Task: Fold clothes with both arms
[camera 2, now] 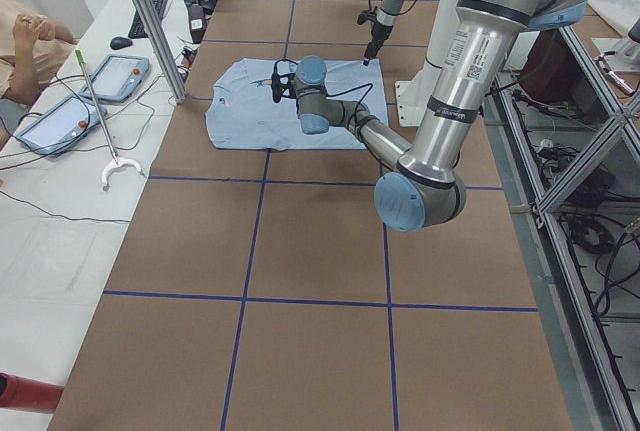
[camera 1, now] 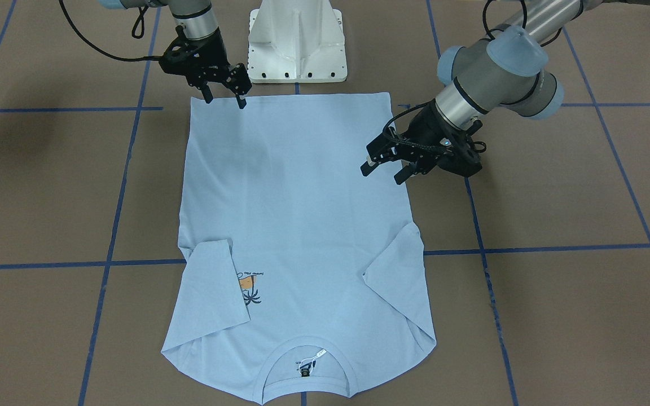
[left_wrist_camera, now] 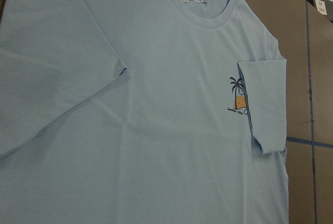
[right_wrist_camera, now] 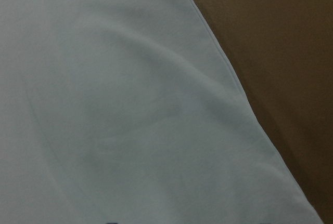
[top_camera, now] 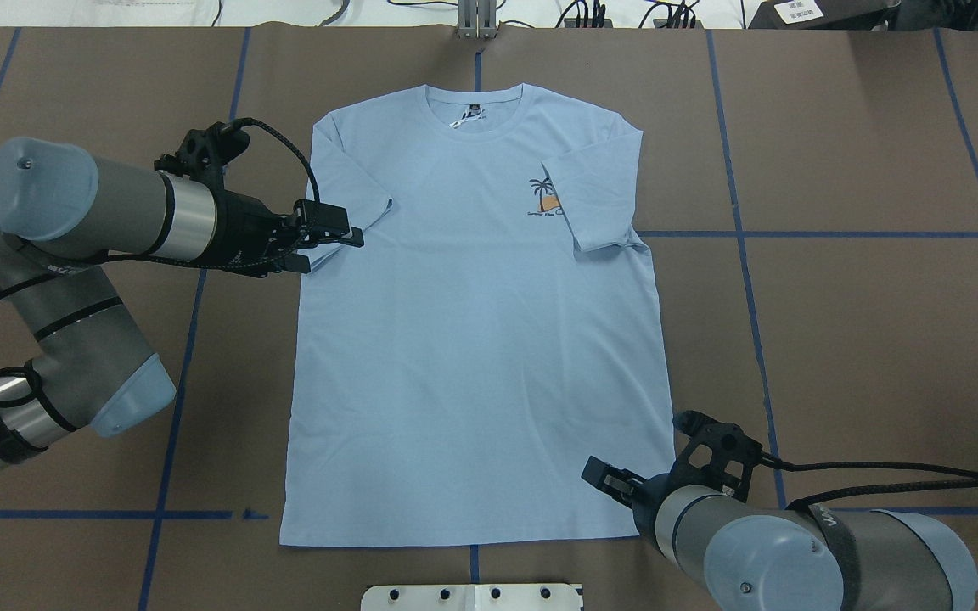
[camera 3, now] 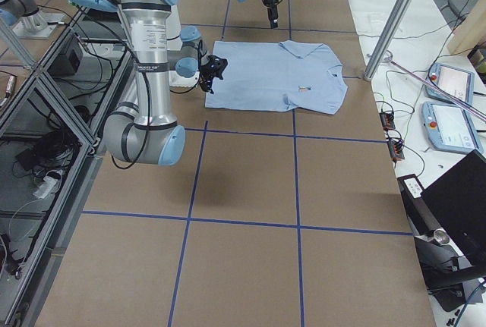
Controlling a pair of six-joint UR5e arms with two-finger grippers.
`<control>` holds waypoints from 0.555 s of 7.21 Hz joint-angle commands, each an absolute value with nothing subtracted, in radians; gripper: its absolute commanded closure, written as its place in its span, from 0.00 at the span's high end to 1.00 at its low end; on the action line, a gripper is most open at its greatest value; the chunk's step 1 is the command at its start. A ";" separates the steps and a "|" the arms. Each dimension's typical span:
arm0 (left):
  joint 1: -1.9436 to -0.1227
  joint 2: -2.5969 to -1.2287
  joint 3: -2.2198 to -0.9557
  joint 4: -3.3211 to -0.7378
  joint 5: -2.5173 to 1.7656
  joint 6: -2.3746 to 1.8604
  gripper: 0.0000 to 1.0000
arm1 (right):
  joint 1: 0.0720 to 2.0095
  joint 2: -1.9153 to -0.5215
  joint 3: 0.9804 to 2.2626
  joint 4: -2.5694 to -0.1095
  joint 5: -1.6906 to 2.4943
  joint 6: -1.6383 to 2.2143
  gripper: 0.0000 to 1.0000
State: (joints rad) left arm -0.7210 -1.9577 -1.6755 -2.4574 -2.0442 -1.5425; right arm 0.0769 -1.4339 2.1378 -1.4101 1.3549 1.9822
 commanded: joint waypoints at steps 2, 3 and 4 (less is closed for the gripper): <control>-0.721 -1.956 -1.677 -2.457 -2.037 -1.571 0.99 | 0.055 -1.489 2.140 -1.411 1.344 2.000 0.88; -0.721 -1.956 -1.678 -2.457 -2.037 -1.574 0.99 | 0.045 -1.500 2.141 -1.411 1.344 2.014 0.85; -0.721 -1.956 -1.677 -2.457 -2.037 -1.581 0.99 | 0.032 -1.512 2.141 -1.411 1.342 2.016 0.82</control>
